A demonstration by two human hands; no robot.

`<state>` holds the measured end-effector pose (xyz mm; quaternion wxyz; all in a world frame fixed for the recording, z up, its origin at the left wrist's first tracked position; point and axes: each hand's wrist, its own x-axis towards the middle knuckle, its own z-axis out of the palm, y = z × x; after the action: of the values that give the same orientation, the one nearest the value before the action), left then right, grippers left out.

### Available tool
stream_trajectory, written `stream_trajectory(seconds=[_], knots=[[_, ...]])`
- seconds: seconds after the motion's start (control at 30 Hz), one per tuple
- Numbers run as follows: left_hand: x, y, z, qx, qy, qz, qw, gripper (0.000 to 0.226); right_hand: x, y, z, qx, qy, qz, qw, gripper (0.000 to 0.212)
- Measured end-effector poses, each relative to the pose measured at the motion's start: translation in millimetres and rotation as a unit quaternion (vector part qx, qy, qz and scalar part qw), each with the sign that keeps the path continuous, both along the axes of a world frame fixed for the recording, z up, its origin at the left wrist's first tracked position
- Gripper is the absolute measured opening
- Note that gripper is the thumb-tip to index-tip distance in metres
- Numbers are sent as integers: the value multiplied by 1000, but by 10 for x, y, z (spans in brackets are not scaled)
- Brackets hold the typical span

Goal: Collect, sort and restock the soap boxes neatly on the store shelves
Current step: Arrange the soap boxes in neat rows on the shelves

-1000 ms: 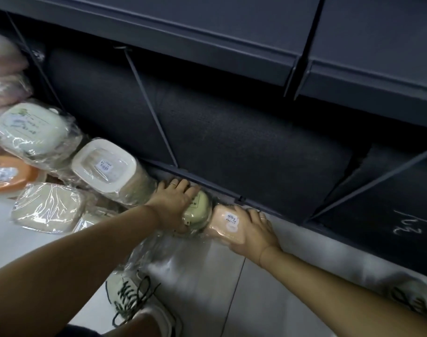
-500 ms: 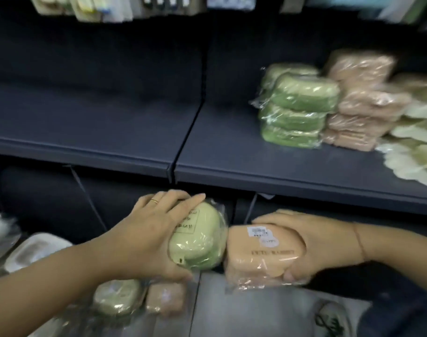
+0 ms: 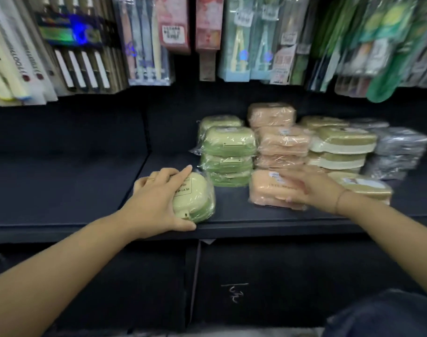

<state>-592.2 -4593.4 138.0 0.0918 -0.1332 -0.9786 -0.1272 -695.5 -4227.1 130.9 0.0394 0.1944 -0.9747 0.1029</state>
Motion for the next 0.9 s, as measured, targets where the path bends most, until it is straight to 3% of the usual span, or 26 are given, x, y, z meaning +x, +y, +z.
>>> stream_trajectory(seconds=[0.1,0.23,0.37,0.5,0.73,0.9], knots=[[-133,-23,-124,0,-26,4,1000,115,22,-47,-73,16,44,-38,998,56],[-196,-155,-263,50,-54,-2,997,117,158,-208,-158,-4,11,-37,999,75],[-193,-311,-355,169,-41,20,985,107,115,-363,-188,-38,50,-88,994,70],[-205,-404,-484,233,-29,51,971,97,49,-378,-142,-60,9,-87,994,72],[-195,-386,-528,249,0,53,967,97,166,-295,45,17,0,-96,995,90],[-192,-371,-522,258,4,60,964,99,242,-185,15,-32,-44,-71,996,93]])
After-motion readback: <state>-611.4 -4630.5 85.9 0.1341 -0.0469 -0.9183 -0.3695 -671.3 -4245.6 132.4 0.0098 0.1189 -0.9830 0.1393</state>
